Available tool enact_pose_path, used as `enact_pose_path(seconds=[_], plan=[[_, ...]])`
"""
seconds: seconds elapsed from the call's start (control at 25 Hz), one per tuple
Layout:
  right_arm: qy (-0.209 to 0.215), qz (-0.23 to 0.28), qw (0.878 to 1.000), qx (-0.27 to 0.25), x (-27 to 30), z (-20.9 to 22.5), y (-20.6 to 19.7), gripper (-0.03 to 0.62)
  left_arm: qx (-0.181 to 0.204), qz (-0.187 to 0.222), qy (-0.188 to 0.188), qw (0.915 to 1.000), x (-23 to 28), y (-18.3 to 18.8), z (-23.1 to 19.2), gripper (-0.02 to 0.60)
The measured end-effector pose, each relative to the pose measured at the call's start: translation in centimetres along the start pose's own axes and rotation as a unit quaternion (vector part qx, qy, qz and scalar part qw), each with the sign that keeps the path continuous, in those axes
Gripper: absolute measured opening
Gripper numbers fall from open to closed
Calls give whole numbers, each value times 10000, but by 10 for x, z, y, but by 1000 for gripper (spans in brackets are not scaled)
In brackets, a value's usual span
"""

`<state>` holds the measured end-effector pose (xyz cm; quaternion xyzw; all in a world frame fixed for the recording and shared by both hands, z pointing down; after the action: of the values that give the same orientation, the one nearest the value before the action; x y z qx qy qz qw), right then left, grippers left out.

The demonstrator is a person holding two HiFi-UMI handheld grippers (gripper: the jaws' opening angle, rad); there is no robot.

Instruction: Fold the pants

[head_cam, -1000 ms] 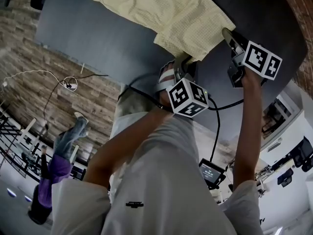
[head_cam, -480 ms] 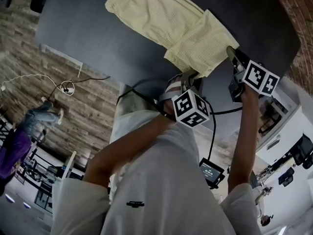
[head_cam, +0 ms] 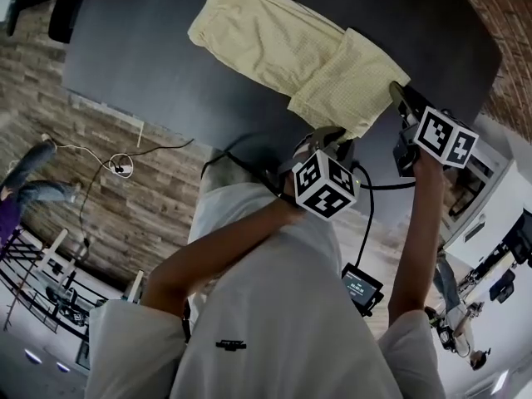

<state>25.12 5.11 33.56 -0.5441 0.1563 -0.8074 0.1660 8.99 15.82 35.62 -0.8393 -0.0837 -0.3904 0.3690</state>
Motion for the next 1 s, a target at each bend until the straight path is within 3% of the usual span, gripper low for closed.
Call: enact_pose_path(seconds=[0.48, 1.0], plan=[[-204, 295, 9993, -43, 5, -51, 38, 60, -54, 492, -243, 9985, -52, 22, -31, 81], [165, 391, 9986, -326, 52, -119, 81, 60, -518, 900, 179, 9944, -100, 25, -99, 81]])
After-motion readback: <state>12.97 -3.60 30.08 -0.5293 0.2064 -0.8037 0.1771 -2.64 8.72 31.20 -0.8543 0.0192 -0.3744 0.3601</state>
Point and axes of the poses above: the fingertips, and each gripper's own axes: x forward along the fingers, z to its right, y out of its top, the point moved 8 cm from there along -x, backward along the fingers, and after that the axes turned 1 degree about -x, right-handed, at the moved point
